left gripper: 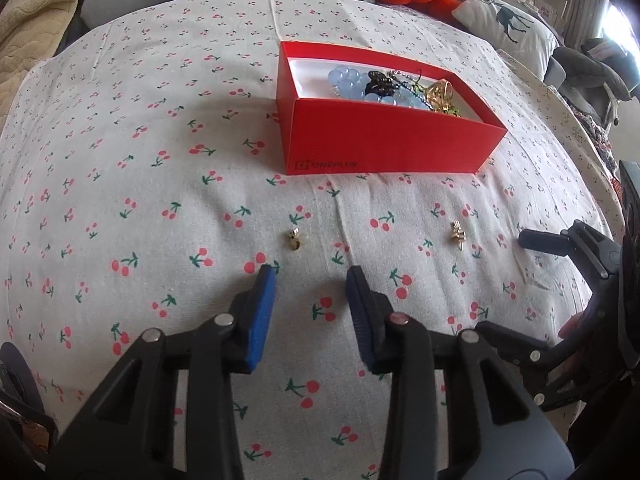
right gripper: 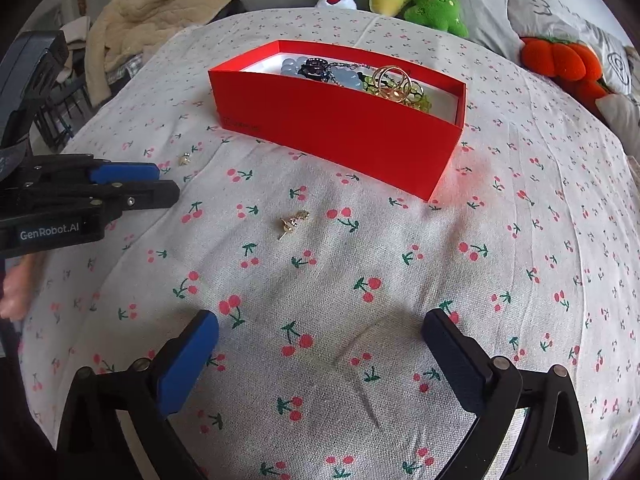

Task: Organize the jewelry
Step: 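Lower the left tool onto the small gold stud earring and close it, then grasp the gold earring with the right tool while the left tool holds the stud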

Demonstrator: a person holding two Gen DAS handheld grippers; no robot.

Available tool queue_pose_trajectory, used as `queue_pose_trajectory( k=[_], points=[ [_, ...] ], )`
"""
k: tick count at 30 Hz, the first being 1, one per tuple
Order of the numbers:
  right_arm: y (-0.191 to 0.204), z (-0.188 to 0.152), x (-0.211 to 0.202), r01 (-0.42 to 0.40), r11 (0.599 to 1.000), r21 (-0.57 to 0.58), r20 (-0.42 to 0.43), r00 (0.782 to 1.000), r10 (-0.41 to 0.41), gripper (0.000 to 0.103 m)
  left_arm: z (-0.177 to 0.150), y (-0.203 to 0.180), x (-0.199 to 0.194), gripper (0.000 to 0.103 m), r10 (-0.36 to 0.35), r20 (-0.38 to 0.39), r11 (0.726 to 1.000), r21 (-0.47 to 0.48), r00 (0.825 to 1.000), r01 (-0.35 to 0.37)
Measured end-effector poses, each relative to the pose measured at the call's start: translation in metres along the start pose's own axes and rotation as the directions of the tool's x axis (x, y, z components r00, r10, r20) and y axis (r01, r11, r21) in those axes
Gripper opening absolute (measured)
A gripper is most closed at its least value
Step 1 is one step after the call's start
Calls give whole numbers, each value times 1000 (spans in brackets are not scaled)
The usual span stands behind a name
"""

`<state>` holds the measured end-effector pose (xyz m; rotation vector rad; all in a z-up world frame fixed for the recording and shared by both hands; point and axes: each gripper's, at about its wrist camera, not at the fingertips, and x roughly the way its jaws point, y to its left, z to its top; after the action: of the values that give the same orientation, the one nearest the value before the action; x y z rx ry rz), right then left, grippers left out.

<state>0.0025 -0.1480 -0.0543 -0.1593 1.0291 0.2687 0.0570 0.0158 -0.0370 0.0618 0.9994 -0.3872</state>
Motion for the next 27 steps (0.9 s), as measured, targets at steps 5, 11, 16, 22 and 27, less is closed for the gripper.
queue_pose_trajectory(
  k=[5,11,16,22,27],
  points=[
    [1,0,1,1,1000,-2,-5,1000,-1,103,7,-3,7,31,11,7,1000,-7,1000,-11],
    [-1,1,1,-10,1000,-3,-6,1000,10,103,12,-8,12,20,51,6,999,-1,999,-51],
    [0,3,2,-5,1000,2,-12,1000,5,103,13,-8,11,10,76,0,997,-2,997,-76],
    [0,14,7,-10,999,34,-46,999,12,103,9,-6,2,9,99,-8,995,-7,995,-99],
    [1,25,14,-10,997,70,-60,998,14,103,3,-2,-5,9,104,-18,994,-14,994,-104]
  ],
)
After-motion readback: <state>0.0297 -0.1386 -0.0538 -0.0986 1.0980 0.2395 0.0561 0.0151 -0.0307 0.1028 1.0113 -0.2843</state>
